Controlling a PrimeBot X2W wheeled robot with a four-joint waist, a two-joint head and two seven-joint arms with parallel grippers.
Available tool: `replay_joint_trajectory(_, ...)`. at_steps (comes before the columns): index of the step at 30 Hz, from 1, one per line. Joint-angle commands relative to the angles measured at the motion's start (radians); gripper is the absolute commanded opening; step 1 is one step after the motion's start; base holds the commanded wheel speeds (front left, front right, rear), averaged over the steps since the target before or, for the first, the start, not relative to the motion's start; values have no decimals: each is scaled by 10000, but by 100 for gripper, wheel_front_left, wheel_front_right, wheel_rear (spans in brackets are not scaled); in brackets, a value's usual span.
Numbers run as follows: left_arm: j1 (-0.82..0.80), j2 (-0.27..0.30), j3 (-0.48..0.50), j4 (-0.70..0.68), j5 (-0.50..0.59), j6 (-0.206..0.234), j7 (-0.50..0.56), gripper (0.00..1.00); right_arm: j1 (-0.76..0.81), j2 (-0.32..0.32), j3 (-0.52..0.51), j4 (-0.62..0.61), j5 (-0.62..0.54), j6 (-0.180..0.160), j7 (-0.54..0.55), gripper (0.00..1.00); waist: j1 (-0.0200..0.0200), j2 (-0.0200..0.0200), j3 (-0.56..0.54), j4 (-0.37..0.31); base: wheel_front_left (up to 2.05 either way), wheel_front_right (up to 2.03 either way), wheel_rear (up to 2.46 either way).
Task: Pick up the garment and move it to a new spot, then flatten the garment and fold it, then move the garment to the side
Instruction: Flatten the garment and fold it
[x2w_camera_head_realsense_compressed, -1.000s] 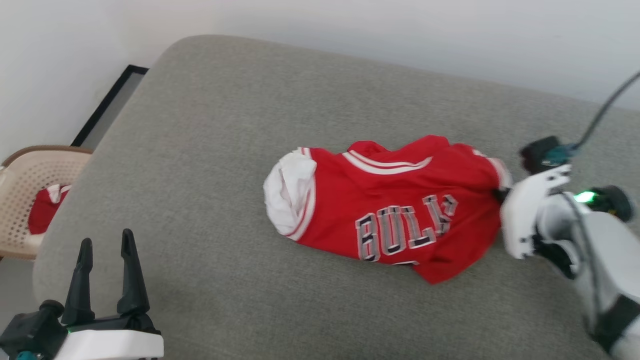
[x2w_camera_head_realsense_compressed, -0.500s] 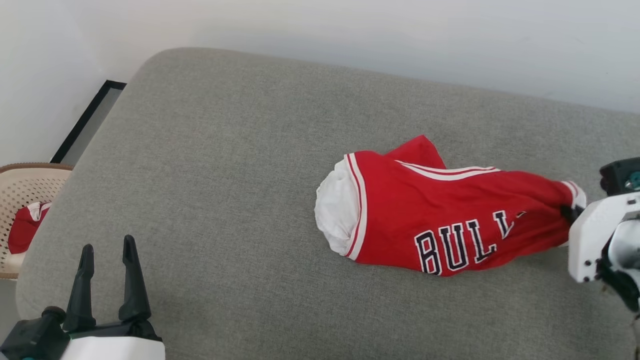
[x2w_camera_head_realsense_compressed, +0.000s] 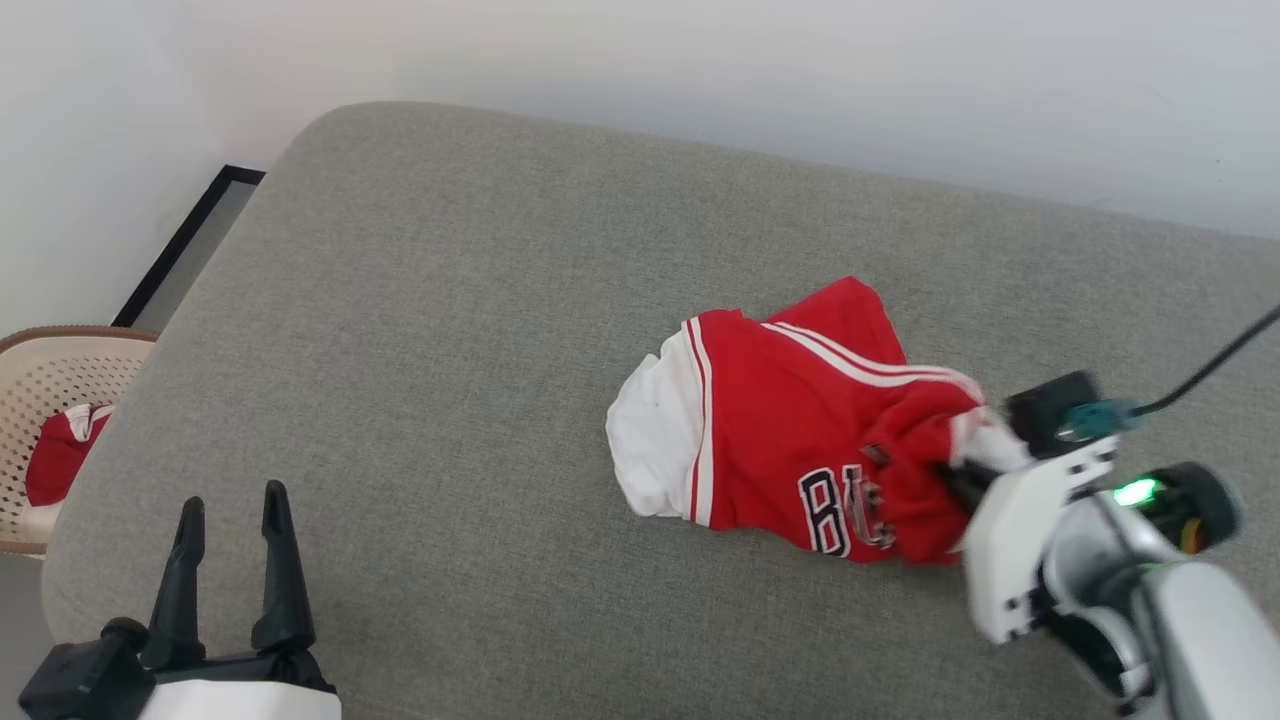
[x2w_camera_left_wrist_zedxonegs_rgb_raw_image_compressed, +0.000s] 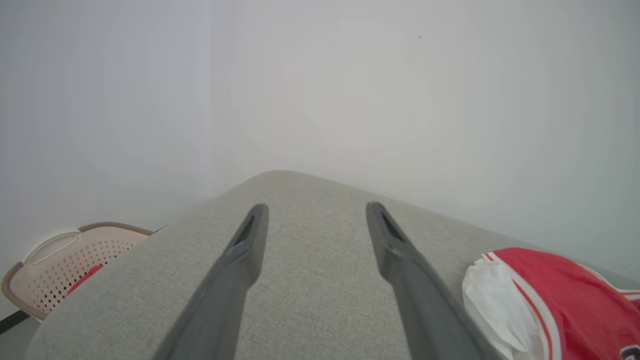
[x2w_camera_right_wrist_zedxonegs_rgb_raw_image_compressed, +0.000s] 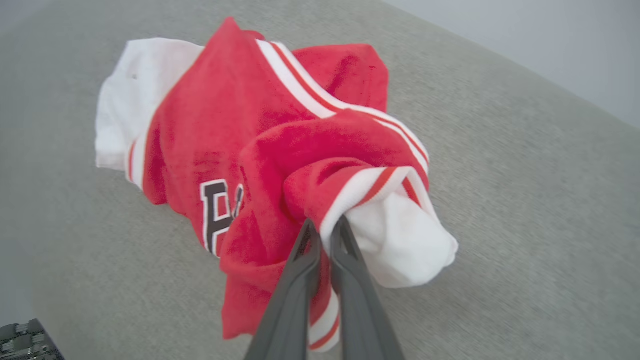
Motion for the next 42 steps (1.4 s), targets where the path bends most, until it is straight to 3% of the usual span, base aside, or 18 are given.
replay_joint_trajectory(1, -29, 42, -25, 11, -66, -28, -23, 100, 38, 120, 268, -141, 111, 1, -46, 0, 0, 0, 14, 17, 0, 0, 0)
replay_joint_trajectory(5, -106, 54, -96, 70, -85, -28, -23, 100, -93, 298, 1232, -157, 285, 1, -125, 0, 0, 0, 67, 47, 0, 0, 0)
replay_joint_trajectory(8, -158, 47, -142, 125, -122, -29, -23, 100, -220, 378, 1612, 114, 446, 1, -252, 67, 0, 0, 103, 47, 0, 0, 0)
replay_joint_trajectory(9, -176, 45, -143, 138, -140, -29, -23, 100, -241, 370, 1686, 198, 487, 1, -283, 97, 0, 0, 126, 38, 0, 0, 0)
replay_joint_trajectory(10, -187, 40, -145, 146, -152, -29, -23, 100, -246, 349, 1722, 248, 566, 1, -264, 100, 0, 0, 143, 24, 0, 0, 0)
replay_joint_trajectory(17, -106, 32, 19, 61, -169, -29, -23, 100, -229, -169, 1789, -441, 1248, 1, 53, 100, 0, 0, 292, -286, 0, 0, 0)
replay_joint_trajectory(27, -43, -17, 200, -151, -107, -29, -23, 100, 393, -734, 636, -2314, 1424, 1, 506, 100, 0, 0, 444, -584, 0, 0, 0)
replay_joint_trajectory(42, -210, -69, 129, -115, -229, -30, -23, 100, 1121, -1245, -412, -2478, 1378, 1, 1446, 100, 0, 0, 794, -519, 0, 0, 0)
